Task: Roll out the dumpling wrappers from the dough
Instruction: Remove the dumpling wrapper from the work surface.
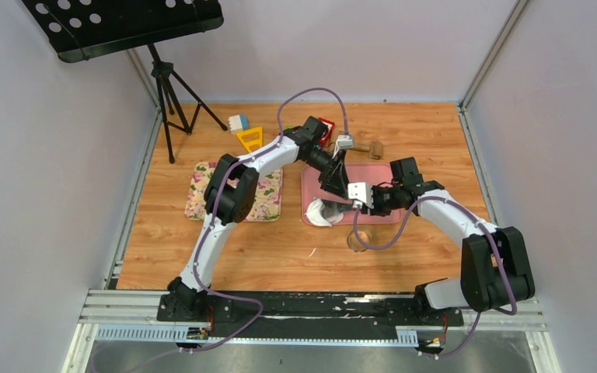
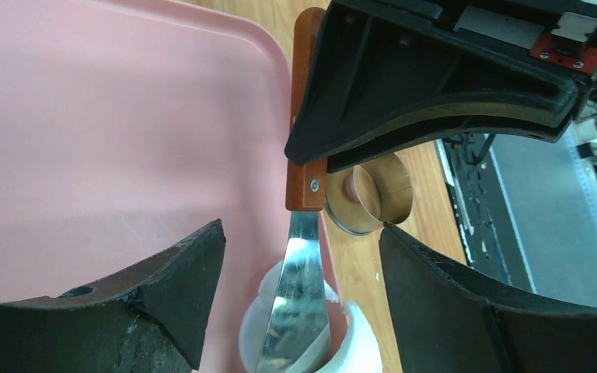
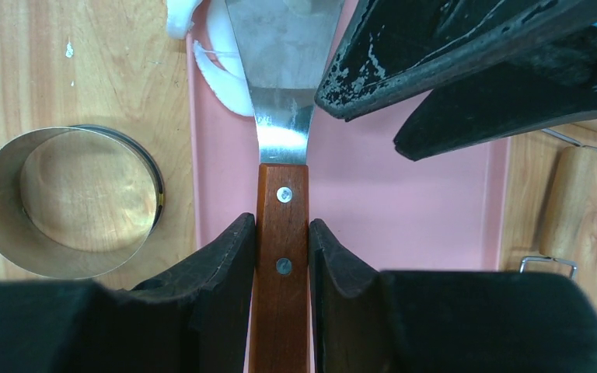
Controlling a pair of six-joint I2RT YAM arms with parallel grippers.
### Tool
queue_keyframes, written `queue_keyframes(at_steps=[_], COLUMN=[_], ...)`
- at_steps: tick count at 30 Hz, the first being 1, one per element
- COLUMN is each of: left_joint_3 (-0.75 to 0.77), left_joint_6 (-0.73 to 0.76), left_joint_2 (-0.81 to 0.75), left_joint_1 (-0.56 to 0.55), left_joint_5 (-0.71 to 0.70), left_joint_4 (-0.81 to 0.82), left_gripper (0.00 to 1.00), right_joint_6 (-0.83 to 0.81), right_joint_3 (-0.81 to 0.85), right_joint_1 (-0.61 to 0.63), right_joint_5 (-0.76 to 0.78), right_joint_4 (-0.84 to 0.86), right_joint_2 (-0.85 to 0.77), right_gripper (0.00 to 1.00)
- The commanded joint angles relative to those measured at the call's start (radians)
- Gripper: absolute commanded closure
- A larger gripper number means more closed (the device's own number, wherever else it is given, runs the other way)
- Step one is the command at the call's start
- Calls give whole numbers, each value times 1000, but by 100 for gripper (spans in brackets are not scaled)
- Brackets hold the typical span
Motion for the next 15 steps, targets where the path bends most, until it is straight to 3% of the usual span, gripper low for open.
queue_keyframes(at_steps=[1, 15], left_joint_3=[42, 25], left_joint_6=[-109, -250], left_joint_2=[32, 70], left_joint_1=[-3, -5], left_joint_5=[75, 136], left_joint_4=[45, 136], left_gripper=[21, 62], right_joint_6=[14, 22], right_joint_3=[-15, -27], right_joint_1=[8, 21], right_joint_5=[-19, 2], right_joint_4=[68, 102], right_joint_2=[-58, -61], right_gripper=[100, 100])
